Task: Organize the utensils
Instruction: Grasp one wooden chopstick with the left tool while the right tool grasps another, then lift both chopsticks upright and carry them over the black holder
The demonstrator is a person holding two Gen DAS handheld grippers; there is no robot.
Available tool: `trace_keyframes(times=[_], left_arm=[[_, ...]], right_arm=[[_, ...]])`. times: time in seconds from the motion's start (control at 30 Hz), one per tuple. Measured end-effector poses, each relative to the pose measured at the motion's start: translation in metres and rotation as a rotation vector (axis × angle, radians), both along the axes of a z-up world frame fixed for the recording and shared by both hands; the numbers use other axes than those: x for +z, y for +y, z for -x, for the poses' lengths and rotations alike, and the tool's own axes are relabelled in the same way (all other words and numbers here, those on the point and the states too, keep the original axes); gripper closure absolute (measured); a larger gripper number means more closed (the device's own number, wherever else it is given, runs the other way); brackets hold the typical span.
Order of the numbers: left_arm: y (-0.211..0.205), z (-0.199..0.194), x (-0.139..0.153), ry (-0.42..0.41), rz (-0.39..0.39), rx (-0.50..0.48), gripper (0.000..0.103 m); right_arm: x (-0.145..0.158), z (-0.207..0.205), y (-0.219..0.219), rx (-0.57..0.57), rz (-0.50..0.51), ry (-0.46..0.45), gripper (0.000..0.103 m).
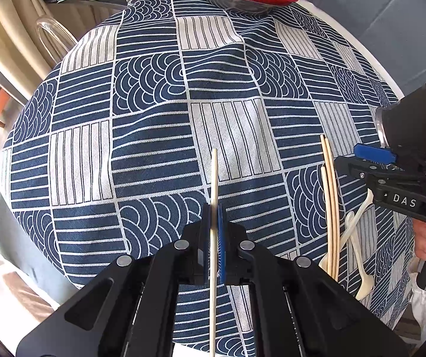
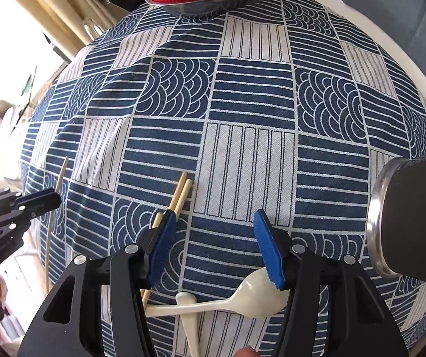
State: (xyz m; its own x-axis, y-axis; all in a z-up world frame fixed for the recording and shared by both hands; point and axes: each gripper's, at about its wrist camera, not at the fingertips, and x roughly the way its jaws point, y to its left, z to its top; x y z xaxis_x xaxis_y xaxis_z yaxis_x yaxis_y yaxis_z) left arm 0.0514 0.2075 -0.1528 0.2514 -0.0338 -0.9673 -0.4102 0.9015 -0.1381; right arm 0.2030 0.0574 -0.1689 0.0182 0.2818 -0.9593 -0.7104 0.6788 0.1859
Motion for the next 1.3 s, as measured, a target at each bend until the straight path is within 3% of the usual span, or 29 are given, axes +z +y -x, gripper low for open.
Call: trace_keyframes(times=[0.23,0.33,0.43,0.47,0.5,0.57,0.83,1.3], left_arm=[[-0.004,-0.014,-0.002,-0.019,-0.013,-0.037,0.098],[-0.003,-0.015,-0.003,-0.024,-0.009,-0.040,0.098],[0.001,-0.016,-0.003,-0.034,-0.004,-0.040,0.098],[0.002,-0.017,-0.003,-0.034,-0.008,-0.042,0.098],[0.003,-0.017,-0.003,-0.035,-0.008,-0.046,0.098],[0.003,-0.020,-0.003,-0.040,-0.002,-0.054,0.098],[-0.002,-0.028,0.000,-0.045,-0.012,-0.120,0.098],[-0.023,-0.065,0.037,-0.116,-0.038,-0.265,0.098]], right_arm=[[-0.001,0.004,0.015,0.034,0.058,-0.049,0.053],[-0.001,0.014,0.022,0.066,0.116,-0.121,0.059],[0.001,0.014,0.023,0.022,0.109,-0.093,0.066],[0.001,0.015,0.023,0.022,0.106,-0.096,0.073],[0.002,0.017,0.023,0.024,0.102,-0.097,0.092],[0.003,0.017,0.022,0.016,0.102,-0.088,0.098],[0.021,0.009,-0.013,-0.072,-0.053,-0.014,0.099],[0.095,0.001,-0.059,-0.185,-0.157,-0.192,0.099]])
